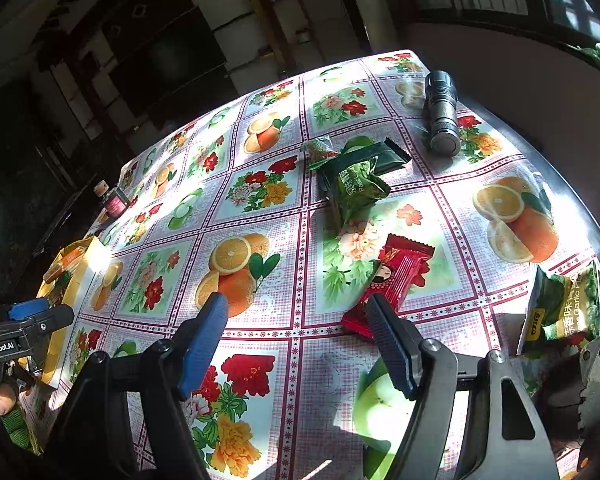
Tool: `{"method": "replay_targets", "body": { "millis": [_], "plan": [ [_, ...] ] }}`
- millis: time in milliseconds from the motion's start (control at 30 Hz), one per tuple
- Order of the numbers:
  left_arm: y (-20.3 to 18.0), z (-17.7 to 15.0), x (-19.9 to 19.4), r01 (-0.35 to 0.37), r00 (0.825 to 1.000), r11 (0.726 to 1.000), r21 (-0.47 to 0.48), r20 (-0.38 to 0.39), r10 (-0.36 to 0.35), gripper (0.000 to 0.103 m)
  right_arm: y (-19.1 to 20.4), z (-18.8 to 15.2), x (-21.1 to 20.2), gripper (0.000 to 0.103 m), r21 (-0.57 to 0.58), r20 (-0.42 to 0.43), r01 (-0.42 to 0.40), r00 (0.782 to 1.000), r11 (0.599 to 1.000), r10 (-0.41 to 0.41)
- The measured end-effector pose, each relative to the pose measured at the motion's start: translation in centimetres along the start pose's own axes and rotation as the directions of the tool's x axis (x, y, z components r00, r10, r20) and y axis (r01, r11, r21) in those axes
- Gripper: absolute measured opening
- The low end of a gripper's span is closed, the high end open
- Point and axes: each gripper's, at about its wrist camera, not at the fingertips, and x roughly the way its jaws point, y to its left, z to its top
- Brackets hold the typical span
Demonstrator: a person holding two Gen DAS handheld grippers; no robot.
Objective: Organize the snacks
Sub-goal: 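Move both open tools back over the remaining loose snacks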
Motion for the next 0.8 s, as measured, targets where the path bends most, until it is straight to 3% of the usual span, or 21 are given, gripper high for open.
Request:
{"method": "replay_targets", "body": {
  "millis": [133, 233, 400, 500, 600, 733, 800],
  "plan": [
    [-1.3, 0.0, 0.4, 0.015, 1.000, 1.000, 0.019, -0.014, -0.015, 0.087, -0.7, 0.4, -0.3, 0.073, 0.010, 0.023, 0.016, 1.000, 1.000, -0.016],
    [-2.0, 0.0, 0.6, 0.021, 0.999, 0.999, 0.034, -0.026, -0.021, 0.087, -1.1, 1.6, -0.2, 0.074, 0.024, 0.045, 0.082, 0.996, 0.996, -0.083],
    [-3.0, -0.2, 0.7, 0.033, 0.999, 0.998, 0.058, -0.031, -0.031, 0.087, -1.9, 6.6, -2.9, 0.074, 0.029, 0.159, 0.064, 0.985, 0.997, -0.068],
    [-3.2, -0.2, 0.8, 0.052, 0.998, 0.997, 0.050, -0.035, -0.050, 0.087, -3.4, 11.2, -3.7, 0.082, 0.000, 0.222, 0.188, 0.958, 0.982, -0.184],
    [-3.5, -0.3, 0.9, 0.077, 0.996, 0.996, 0.046, -0.045, -0.075, 0.087, -6.8, 14.5, -1.6, 0.082, 0.118, 0.199, 0.227, 0.948, 0.967, -0.247],
    [-3.5, -0.3, 0.6, 0.087, 0.996, 0.995, 0.057, -0.038, -0.085, 0.087, -6.8, 14.8, 2.0, 0.082, 0.062, 0.238, 0.433, 0.869, 0.899, -0.434],
    [-3.2, -0.3, 0.5, 0.094, 0.995, 0.994, 0.053, -0.036, -0.093, 0.087, -6.5, 14.1, 3.9, 0.082, 0.005, 0.215, 0.475, 0.859, 0.880, -0.465]
  ]
}}
